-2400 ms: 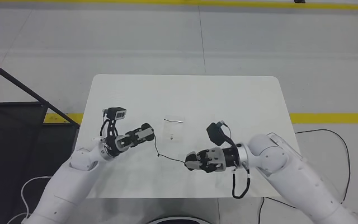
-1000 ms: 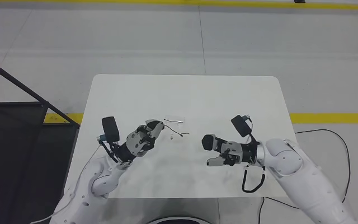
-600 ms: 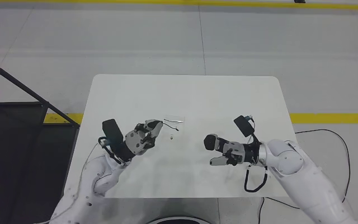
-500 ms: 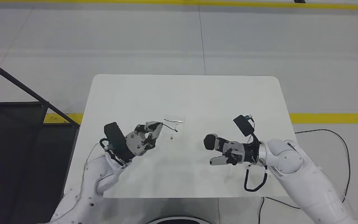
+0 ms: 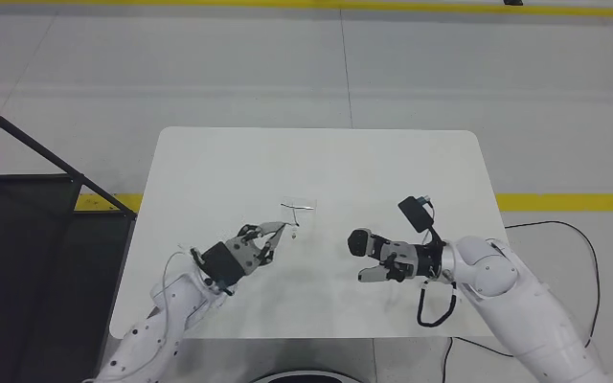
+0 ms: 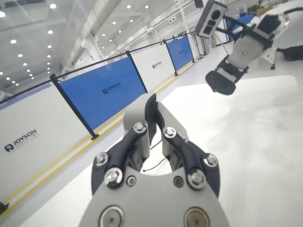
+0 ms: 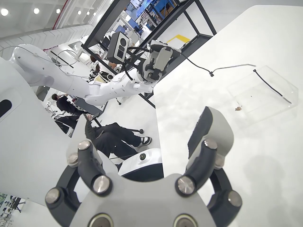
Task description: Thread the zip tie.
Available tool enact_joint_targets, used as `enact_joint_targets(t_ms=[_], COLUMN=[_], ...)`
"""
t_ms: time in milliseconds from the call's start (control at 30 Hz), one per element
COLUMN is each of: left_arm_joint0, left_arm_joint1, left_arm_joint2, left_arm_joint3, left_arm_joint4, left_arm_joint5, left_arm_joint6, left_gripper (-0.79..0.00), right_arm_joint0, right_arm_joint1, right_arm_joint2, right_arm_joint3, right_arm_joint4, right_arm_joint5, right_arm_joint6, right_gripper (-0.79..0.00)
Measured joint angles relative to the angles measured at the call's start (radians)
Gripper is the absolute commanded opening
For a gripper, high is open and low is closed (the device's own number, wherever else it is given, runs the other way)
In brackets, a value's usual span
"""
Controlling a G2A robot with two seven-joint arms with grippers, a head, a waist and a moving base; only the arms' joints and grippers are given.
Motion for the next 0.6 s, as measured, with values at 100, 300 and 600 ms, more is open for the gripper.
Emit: enact_joint_targets(t_ms=[100,300,600], left_arm_joint0=[-0.004,-0.022,-0.069], left_arm_joint1=[0.0,-0.005,-0.017], left_arm_joint2=[0.006,0.014,0.054], left_arm_joint3=[0.008,0.025,0.062], left_arm_joint4=[0.038,0.084,0.133], left_arm_joint5=[0.028,0.108,0.19], left_arm_joint6=[-0.011,-0.048,-0.066], left_gripper=[-0.785,-0.785,-0.785], right_arm_joint0=[0.0,-0.001,0.001], right_arm_joint1=[-0.001,-0.004,-0.007], right_arm_joint2=[0.001,0.003,0.004], right_arm_joint3=[0.0,0.002,0.007], right_arm_joint4=[0.0,0.0,0.004], right_arm_joint5=[0.0,0.0,-0.001], right_arm_joint6=[0.001,0.004,0.011], right_gripper=[0.0,0.0,0.0])
